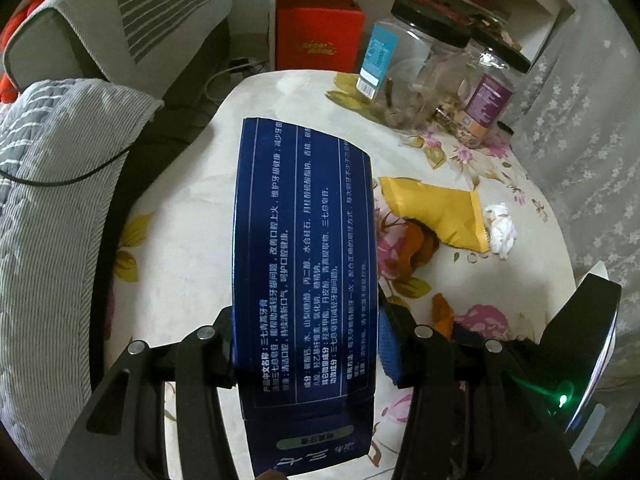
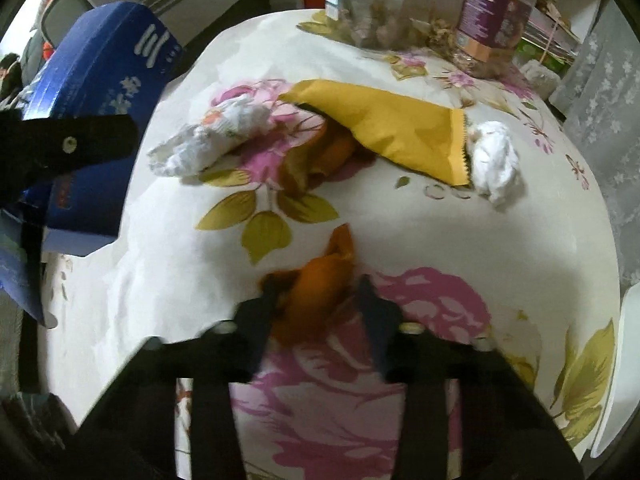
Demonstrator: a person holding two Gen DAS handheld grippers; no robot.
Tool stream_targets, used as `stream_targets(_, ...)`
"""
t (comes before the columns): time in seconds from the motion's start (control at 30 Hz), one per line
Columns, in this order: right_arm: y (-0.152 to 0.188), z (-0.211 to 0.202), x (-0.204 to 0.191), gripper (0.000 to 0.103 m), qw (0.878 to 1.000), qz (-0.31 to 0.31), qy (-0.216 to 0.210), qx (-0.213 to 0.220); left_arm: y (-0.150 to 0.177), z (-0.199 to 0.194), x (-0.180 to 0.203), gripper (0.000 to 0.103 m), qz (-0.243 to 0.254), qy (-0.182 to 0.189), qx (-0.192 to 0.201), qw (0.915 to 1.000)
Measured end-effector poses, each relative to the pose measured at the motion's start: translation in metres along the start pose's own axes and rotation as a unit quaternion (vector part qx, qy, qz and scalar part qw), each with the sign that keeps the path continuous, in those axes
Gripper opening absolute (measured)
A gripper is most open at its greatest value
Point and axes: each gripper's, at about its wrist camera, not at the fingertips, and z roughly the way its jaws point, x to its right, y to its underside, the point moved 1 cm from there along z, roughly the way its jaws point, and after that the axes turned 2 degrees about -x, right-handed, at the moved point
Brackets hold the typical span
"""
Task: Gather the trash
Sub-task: 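Grasp the orange peel with the right tool while the left tool holds the blue box, then carry the blue box and orange peel to the white bin and open both tools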
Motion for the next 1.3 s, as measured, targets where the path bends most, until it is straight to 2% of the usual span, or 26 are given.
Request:
stream_targets(0.13, 0.007, -0.001, -0.003, 0.017, 1.0, -0.005, 0.007, -0.003, 0.002, -0.005, -0.001, 0.051, -0.003, 0.0, 0.006, 1.0)
stream_targets(0.2, 0.006, -0.004, 0.0, 0.016, 1.0, -0.006, 0.007, -0.004, 0.003, -0.008, 0.001, 0.051, -0.004, -0.001, 0.012, 0.9999)
stream_targets(0.63, -0.008, -0.059, 0.032, 0.015, 0.994, 0.016, 0.039, 0.099, 0.019, -0.044, 0.034, 0.051, 0.012, -0.026, 0.079, 0.9965)
stream_targets(0.97, -0.004, -0.078, 0.062, 0.015, 0.99, 0.033, 0.059, 0.123, 0.025, -0.045, 0.054, 0.051, 0.017, -0.036, 0.088, 0.9953)
stream_targets(1.3, 0.005, -0.093, 0.088, 0.015, 0.987, 0.049, 0.07, 0.139, 0.024, -0.046, 0.083, 0.051, 0.023, -0.028, 0.096, 0.9947)
